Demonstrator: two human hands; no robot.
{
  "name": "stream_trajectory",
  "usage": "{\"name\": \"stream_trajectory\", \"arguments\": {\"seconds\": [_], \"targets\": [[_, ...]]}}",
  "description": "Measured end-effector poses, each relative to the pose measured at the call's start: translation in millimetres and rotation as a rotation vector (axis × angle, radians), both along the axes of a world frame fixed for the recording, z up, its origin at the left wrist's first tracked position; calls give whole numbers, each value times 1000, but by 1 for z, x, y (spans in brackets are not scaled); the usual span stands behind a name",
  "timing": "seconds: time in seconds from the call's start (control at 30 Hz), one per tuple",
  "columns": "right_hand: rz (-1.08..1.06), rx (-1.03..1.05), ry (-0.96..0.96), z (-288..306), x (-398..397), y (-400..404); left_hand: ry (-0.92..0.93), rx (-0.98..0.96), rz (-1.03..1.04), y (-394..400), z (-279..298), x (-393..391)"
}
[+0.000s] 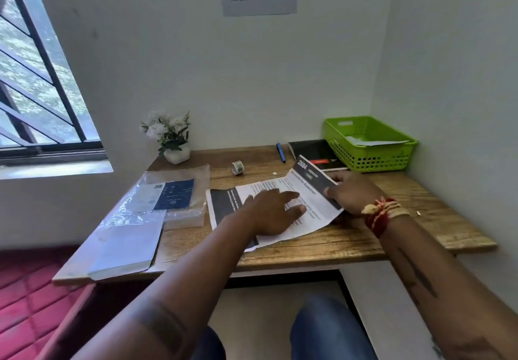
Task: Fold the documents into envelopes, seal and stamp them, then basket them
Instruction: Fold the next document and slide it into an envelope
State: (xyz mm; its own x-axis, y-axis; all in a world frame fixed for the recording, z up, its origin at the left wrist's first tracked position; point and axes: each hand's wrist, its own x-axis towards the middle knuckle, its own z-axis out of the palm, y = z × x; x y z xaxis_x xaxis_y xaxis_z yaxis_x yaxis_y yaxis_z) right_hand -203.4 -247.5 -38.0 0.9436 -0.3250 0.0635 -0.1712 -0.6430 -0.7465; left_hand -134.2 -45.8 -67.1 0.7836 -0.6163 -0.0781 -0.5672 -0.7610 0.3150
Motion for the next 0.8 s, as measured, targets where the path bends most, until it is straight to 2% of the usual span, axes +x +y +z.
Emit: {"name": "stream_trajectory", "arguments": {"seconds": [0.1,0.2,0.23,0.37,0.47,0.53,0.7,0.73,0.8], "targets": [[95,103,-37,3,-15,18,-48,70,-35,0,-16,-5],[134,462,14,10,-20,23,-110,79,-98,8,-18,-4],[135,442,16,11,-18,24,-115,91,-130,12,-17,-1],[230,-85,-6,-5,-2,27,-96,126,-182,30,-5,4],[272,-323,-24,-22,8,30,-50,98,-166,36,3,1],[277,-353,-50,-24,13,29,-20,-13,-122,38,3,2],[297,-312,30,-19,31,21,-64,-450,216,28,-3,15],[308,-306,55,-15,35,19,-84,-471,216,22,-3,18],[344,-305,105,-9,43,16,-90,-346,138,10,-5,23]]}}
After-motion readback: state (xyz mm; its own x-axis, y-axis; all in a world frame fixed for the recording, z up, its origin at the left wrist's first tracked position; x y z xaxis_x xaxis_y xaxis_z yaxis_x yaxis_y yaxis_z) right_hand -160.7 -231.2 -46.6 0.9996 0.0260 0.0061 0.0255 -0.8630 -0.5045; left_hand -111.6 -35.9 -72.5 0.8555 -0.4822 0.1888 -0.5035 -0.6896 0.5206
